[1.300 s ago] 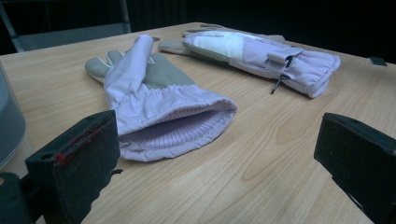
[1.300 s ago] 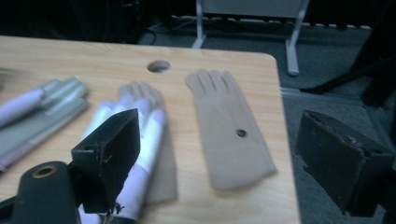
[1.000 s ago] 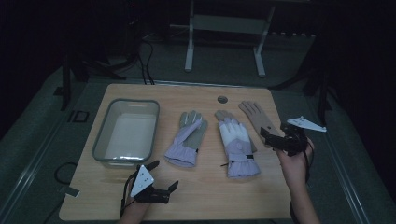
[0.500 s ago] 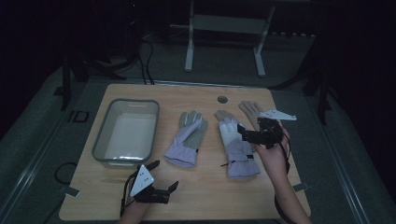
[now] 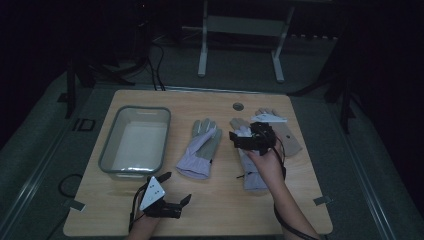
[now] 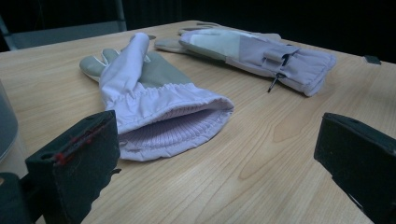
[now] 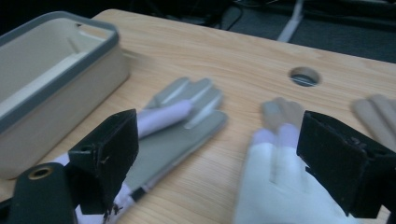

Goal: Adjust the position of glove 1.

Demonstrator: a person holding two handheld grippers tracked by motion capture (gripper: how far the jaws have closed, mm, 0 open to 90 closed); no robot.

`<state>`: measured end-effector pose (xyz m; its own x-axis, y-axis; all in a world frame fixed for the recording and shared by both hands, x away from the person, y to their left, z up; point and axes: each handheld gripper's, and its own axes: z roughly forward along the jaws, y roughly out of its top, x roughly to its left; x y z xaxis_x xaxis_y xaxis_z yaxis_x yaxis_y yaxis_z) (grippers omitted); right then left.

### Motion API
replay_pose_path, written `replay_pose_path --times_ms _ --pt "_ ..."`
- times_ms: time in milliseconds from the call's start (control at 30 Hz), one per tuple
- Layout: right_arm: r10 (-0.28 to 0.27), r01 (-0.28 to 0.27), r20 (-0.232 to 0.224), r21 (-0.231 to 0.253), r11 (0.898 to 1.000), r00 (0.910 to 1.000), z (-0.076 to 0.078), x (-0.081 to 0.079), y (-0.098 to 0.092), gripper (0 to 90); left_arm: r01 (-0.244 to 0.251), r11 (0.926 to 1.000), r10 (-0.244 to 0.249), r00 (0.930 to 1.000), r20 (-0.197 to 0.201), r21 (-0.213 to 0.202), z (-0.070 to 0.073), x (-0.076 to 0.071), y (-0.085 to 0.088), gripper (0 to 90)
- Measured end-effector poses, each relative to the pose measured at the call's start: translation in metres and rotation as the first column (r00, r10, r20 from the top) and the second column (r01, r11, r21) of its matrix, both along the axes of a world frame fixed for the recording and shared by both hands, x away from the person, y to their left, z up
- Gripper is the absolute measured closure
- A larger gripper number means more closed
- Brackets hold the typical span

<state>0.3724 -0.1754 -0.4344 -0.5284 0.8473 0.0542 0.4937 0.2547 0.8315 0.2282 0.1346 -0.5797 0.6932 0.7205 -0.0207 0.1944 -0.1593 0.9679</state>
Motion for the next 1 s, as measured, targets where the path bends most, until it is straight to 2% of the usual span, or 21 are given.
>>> replay_pose_path --times_ms 133,200,233,333,367,467,500,567,600,633,733,800,933,1000 --pt "0.039 -0.039 -0.021 -0.007 0.999 0.9990 -0.008 0.005 0.022 11.7 0.001 1.0000 -0.001 1.0000 0.000 0.001 0.000 0.000 0.000 0.6" --pt "0.045 -0.045 -0.025 -0.006 0.999 0.9987 -0.010 0.005 0.025 11.7 0.002 1.0000 -0.002 1.0000 0.000 0.001 0.000 0.000 0.000 0.6" --pt "0.055 -0.056 -0.036 -0.014 0.998 0.9978 -0.015 0.008 0.035 11.7 0.002 1.0000 -0.002 1.0000 -0.002 -0.003 0.000 0.000 0.000 0.6" --pt "0.061 -0.063 -0.046 -0.027 0.998 0.9971 -0.019 0.010 0.045 11.7 0.004 1.0000 -0.004 1.0000 -0.003 -0.002 0.000 0.000 0.000 0.6" --pt "0.071 -0.073 -0.060 -0.031 0.997 0.9957 -0.025 0.013 0.054 11.7 0.005 1.0000 -0.005 1.0000 -0.004 -0.001 0.000 0.000 0.000 0.6" --pt "0.081 -0.084 -0.068 -0.039 0.996 0.9944 -0.030 0.017 0.062 11.8 0.007 1.0000 -0.007 1.0000 0.000 0.003 0.000 0.000 0.000 0.6" --pt "0.089 -0.093 -0.079 -0.049 0.994 0.9929 -0.038 0.020 0.072 13.3 0.009 0.9999 -0.009 1.0000 -0.001 0.005 0.000 0.000 0.000 0.6" --pt "0.095 -0.099 -0.092 -0.050 0.994 0.9913 -0.044 0.023 0.078 13.4 0.010 0.9999 -0.010 0.9999 -0.005 0.006 0.000 0.001 0.000 0.6" --pt "0.095 -0.099 -0.092 -0.050 0.994 0.9913 -0.044 0.023 0.078 13.4 0.010 0.9999 -0.010 0.9999 -0.005 0.006 0.000 0.001 0.000 0.6" --pt "0.097 -0.105 -0.120 -0.058 0.993 0.9880 -0.053 0.027 0.086 13.7 0.009 1.0000 -0.009 0.9999 -0.005 0.001 0.000 0.001 0.000 0.6" --pt "0.088 -0.098 -0.139 -0.064 0.993 0.9864 -0.062 0.030 0.093 13.7 0.011 0.9999 -0.011 0.9999 -0.004 0.001 0.000 0.001 0.000 0.6" --pt "0.074 -0.085 -0.171 -0.063 0.994 0.9826 -0.070 0.034 0.099 13.7 0.013 0.9999 -0.013 0.9999 0.000 0.004 0.000 0.001 0.000 0.6" --pt "0.053 -0.072 -0.204 -0.086 0.994 0.9775 -0.089 0.040 0.110 13.6 0.011 0.9999 -0.011 0.9999 -0.003 0.006 0.000 0.001 -0.001 0.6" --pt "0.050 -0.073 -0.205 -0.109 0.991 0.9774 -0.096 0.041 0.115 13.6 0.013 0.9999 -0.013 0.9999 -0.003 0.010 0.000 0.000 -0.002 0.6"
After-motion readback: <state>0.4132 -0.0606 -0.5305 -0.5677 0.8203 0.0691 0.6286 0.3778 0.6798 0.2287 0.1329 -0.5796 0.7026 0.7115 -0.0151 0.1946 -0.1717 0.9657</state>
